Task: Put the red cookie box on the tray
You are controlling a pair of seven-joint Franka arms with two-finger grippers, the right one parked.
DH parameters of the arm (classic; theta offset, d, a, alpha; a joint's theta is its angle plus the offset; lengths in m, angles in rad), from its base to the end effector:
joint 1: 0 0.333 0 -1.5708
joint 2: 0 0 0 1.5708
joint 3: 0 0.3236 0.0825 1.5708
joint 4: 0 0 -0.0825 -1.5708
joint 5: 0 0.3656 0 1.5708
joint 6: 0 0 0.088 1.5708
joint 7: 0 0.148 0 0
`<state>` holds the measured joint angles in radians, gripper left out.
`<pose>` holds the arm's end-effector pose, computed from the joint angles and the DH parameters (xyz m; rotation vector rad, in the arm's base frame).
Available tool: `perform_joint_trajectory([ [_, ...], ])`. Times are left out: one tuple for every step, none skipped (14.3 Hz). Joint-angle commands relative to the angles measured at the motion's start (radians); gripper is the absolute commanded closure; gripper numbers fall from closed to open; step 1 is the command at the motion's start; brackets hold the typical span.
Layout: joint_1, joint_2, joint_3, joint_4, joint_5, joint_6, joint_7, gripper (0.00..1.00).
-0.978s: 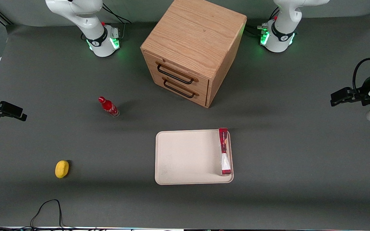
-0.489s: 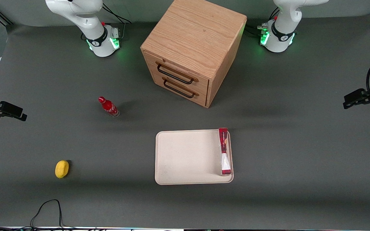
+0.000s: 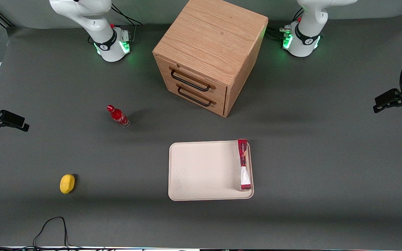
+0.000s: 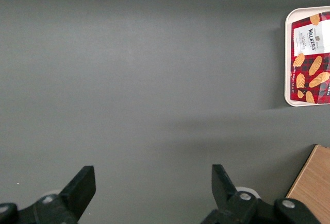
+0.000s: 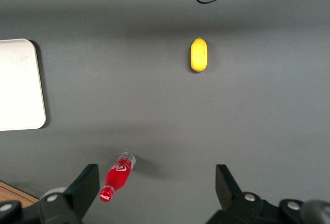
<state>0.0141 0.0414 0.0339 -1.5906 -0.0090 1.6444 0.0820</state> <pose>0.5550 0.0250 0.5660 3.1343 -0.0524 0.0202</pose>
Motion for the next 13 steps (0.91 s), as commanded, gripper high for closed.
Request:
perform_joint_trajectory([
  [-0.04, -0.035, 0.009, -0.043, -0.008, 0.023, -0.019, 0.0],
  [-0.048, -0.032, 0.011, -0.043, -0.006, 0.025, -0.028, 0.0],
  [-0.058, -0.031, 0.014, -0.04, -0.005, 0.025, -0.03, 0.0],
  [-0.075, -0.031, 0.018, -0.038, -0.003, 0.025, -0.03, 0.0],
  [-0.078, -0.029, 0.018, -0.037, -0.003, 0.023, -0.034, 0.0],
  [-0.077, -0.031, 0.017, -0.035, 0.0, 0.021, -0.053, 0.0],
  [-0.077, -0.031, 0.014, -0.029, 0.0, 0.012, -0.068, 0.0],
  [-0.078, -0.031, 0.014, -0.026, 0.001, 0.008, -0.073, 0.0],
  [-0.079, -0.031, 0.014, -0.026, 0.001, 0.005, -0.073, 0.0],
  [-0.074, -0.031, 0.014, -0.023, -0.002, -0.005, -0.071, 0.0],
  [-0.071, -0.032, 0.014, -0.02, -0.005, -0.009, -0.07, 0.0],
  [-0.069, -0.034, 0.015, -0.02, -0.006, -0.011, -0.052, 0.0],
  [-0.068, -0.035, 0.014, -0.02, -0.005, -0.011, -0.039, 0.0],
])
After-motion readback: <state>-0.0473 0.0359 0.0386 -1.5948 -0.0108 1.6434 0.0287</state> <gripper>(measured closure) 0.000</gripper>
